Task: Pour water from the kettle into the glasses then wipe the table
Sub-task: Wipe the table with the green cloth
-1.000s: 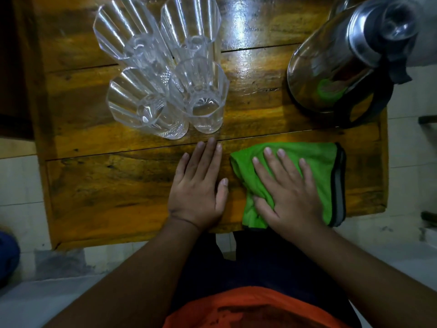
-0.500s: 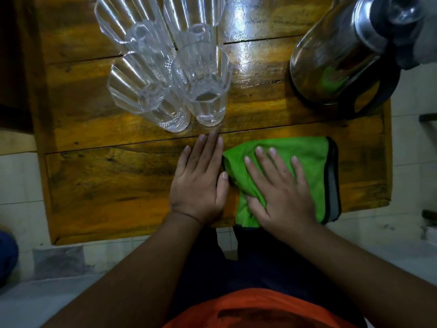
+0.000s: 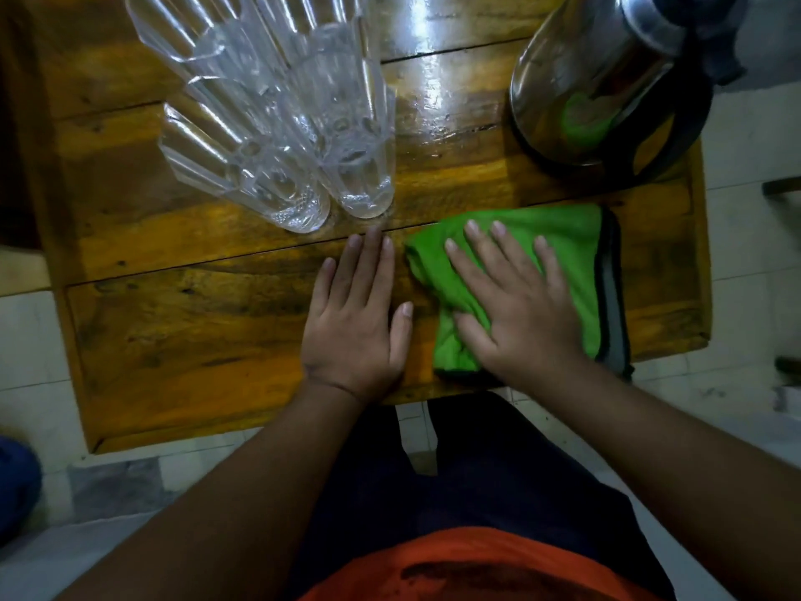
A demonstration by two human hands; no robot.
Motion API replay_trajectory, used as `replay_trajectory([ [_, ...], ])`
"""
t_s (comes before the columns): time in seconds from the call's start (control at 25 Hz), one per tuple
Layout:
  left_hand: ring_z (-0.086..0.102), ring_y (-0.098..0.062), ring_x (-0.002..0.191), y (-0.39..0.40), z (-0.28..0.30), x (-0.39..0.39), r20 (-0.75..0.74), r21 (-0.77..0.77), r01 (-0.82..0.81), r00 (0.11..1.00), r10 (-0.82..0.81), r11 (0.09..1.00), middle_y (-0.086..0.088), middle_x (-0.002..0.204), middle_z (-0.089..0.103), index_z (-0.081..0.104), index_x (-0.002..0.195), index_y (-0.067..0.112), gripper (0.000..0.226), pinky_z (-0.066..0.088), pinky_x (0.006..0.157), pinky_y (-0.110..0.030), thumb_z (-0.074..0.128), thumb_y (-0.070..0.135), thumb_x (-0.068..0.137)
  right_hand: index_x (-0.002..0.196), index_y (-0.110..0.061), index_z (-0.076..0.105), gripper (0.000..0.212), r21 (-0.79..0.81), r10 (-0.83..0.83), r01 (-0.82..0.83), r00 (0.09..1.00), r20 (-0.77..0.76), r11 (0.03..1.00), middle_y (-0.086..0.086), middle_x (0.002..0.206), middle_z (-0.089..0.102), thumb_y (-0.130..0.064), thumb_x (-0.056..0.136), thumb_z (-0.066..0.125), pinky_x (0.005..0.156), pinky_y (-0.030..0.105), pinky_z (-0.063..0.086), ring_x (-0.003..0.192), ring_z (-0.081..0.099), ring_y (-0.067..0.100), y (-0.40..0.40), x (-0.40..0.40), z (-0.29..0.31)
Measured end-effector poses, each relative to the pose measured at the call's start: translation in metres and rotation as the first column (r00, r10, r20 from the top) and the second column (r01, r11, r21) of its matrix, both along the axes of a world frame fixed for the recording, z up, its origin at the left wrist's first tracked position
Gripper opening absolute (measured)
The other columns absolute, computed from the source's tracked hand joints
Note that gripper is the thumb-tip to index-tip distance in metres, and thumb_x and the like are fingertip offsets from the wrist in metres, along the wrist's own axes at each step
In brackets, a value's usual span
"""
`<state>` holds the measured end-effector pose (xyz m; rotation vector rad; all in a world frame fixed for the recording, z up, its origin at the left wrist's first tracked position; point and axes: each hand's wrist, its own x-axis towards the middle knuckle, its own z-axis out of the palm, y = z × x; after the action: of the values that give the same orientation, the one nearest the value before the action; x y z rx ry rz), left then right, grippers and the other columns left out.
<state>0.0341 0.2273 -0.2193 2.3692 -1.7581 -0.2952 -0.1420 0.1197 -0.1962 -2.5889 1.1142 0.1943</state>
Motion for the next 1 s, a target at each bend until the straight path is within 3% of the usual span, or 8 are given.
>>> replay_trajectory([
  [0.16,0.016,-0.024,0.153,0.0,0.001,0.001,0.008,0.023,-0.013,1.0,0.012,1.0,-0.01,0.165,0.022,0.026,0.156,0.009,0.069,0.011,0.124,-0.045,0.041,0.04,0.096,0.158,-0.031,0.022,0.074,-0.004,-0.095,0.095,0.995,0.028,0.995,-0.002,0.169,0.017,-0.048,0.091,0.046,0.123,0.051,0.005,0.157,0.009,0.018,-0.029,0.03,-0.001],
  [0.32,0.015,-0.023,0.153,0.002,0.005,0.001,-0.052,-0.013,-0.001,0.999,0.0,1.0,-0.009,0.164,0.024,0.027,0.156,0.009,0.069,0.012,0.124,-0.046,0.043,0.04,0.096,0.159,-0.029,0.021,0.074,-0.02,-0.086,0.085,0.996,-0.002,0.996,0.0,0.169,0.016,-0.049,0.092,0.047,0.124,0.05,0.003,0.157,0.008,0.019,0.01,-0.001,-0.003],
  [0.48,0.006,-0.025,0.155,0.024,0.007,0.02,-0.033,0.054,-0.226,0.973,0.228,0.973,-0.009,0.167,0.014,0.018,0.158,0.01,0.077,0.008,0.124,-0.048,0.04,0.049,0.096,0.159,-0.027,0.016,0.075,-0.003,-0.015,0.014,0.999,-0.044,1.0,0.002,0.169,0.009,-0.05,0.093,0.044,0.123,0.052,0.0,0.156,0.003,0.021,0.027,-0.017,-0.003],
  [0.84,0.007,-0.023,0.155,0.032,0.003,0.023,0.009,0.077,-0.23,0.973,0.23,0.97,-0.008,0.167,0.014,0.02,0.158,0.011,0.075,0.005,0.125,-0.044,0.041,0.046,0.095,0.159,-0.026,0.016,0.076,0.019,-0.111,0.112,0.994,-0.013,0.994,0.0,0.17,0.01,-0.047,0.093,0.045,0.124,0.053,0.001,0.157,0.004,0.02,0.028,0.047,0.001],
  [1.0,0.009,-0.024,0.154,0.031,0.004,0.024,-0.003,0.077,-0.215,0.976,0.216,0.974,-0.009,0.167,0.015,0.021,0.157,0.01,0.074,0.007,0.124,-0.045,0.039,0.041,0.093,0.158,-0.027,0.022,0.078,0.028,0.032,-0.031,0.999,-0.038,0.999,0.0,0.168,0.013,-0.047,0.089,0.052,0.122,0.055,0.007,0.155,0.007,0.019,0.088,0.03,0.0],
])
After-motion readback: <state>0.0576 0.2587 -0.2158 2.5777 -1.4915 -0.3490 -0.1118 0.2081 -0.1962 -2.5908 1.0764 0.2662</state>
